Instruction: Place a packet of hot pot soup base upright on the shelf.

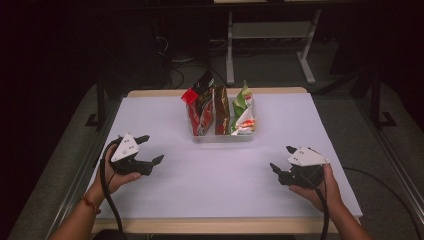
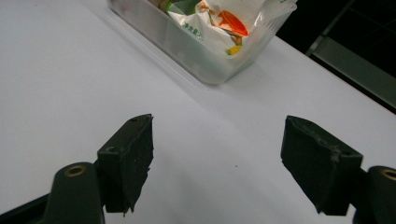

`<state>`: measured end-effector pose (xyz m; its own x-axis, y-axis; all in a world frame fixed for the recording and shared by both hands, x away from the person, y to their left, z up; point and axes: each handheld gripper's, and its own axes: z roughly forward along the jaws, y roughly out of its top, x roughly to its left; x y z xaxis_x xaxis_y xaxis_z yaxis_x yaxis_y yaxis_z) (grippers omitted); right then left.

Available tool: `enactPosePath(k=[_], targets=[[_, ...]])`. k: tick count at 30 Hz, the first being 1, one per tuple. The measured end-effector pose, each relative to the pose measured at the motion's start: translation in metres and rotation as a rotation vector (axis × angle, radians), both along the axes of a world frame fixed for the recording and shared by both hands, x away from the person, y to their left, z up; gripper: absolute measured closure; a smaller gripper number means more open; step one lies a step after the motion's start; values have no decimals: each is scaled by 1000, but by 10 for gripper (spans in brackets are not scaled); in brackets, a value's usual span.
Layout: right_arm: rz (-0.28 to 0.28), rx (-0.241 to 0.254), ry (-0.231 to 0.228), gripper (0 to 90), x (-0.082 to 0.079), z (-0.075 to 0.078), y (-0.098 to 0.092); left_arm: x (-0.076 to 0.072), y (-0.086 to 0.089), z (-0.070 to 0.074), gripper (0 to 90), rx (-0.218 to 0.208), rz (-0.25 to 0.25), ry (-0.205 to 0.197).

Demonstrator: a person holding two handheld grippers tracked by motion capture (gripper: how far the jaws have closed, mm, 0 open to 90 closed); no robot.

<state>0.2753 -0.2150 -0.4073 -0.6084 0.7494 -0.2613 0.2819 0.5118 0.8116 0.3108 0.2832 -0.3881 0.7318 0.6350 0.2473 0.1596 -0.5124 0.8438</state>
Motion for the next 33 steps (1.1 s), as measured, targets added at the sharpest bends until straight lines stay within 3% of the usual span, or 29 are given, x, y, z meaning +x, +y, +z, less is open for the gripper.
enactPosePath(k=[2,5,6,8,13,19,26,29,33], targets=[[3,4,0,246,-1,0,-3,0,4,-2,185,-7,-2,32],[0,0,2,246,-4,0,-7,-3,10,-1,185,-39,13,27],[-3,2,4,246,-4,-1,-10,-5,11,-3,188,-35,16,6],[-5,10,3,246,-5,-2,-14,-8,11,-8,200,12,18,3],[-10,19,12,246,-7,-6,-24,-17,18,-19,195,29,31,9],[-16,14,22,244,-10,-14,-33,-27,32,-32,194,-3,56,32],[-39,45,22,245,-18,-20,-47,-33,45,-42,195,-59,75,51],[-46,81,34,244,-22,-23,-54,-34,51,-45,195,-80,82,57],[-66,80,28,243,-27,-27,-61,-37,58,-48,194,-100,97,64]])
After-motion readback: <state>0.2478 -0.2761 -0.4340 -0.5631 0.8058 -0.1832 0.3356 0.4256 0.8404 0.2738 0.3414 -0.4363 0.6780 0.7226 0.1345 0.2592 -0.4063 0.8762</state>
